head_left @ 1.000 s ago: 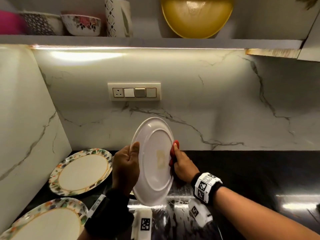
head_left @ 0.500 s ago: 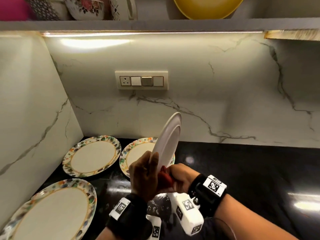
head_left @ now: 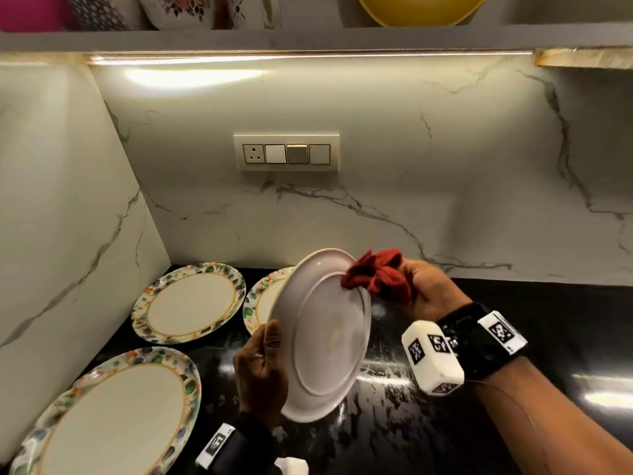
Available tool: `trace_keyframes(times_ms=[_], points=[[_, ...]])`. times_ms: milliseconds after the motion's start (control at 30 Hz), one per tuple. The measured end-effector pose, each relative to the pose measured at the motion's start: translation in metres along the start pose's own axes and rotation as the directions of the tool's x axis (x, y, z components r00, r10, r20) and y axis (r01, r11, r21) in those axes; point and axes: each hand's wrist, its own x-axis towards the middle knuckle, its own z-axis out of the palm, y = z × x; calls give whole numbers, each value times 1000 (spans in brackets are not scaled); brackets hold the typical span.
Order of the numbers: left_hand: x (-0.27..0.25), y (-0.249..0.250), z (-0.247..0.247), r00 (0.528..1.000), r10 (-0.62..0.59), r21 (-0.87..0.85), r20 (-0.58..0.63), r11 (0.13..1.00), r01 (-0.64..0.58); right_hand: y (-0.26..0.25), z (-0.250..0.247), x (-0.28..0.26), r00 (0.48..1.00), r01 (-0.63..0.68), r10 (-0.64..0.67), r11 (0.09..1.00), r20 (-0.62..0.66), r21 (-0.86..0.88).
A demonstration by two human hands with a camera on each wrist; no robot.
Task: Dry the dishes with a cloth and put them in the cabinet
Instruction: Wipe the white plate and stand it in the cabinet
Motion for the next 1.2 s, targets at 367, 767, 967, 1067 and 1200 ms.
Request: trace_keyframes(times_ms=[367, 767, 967, 1067, 1200], points=[[48, 11, -21, 999, -13, -66, -48, 998, 10, 93, -80, 30, 904, -70, -252, 708, -344, -702], [119, 146, -42, 998, 6, -321, -60, 947, -25, 3, 46, -78, 756, 461, -651, 609, -74, -645], [177, 243, -28, 974, 226, -301, 19, 930, -210, -95, 103, -170, 525, 557, -851, 348, -5, -754], [226, 288, -2, 951, 301, -337, 69, 904, -262, -163, 127, -188, 459, 589, -887, 265, 46, -764], [305, 332, 41, 936, 273, -184, 225, 955, -234, -258, 149, -166, 407, 535, -913, 241, -3, -809]])
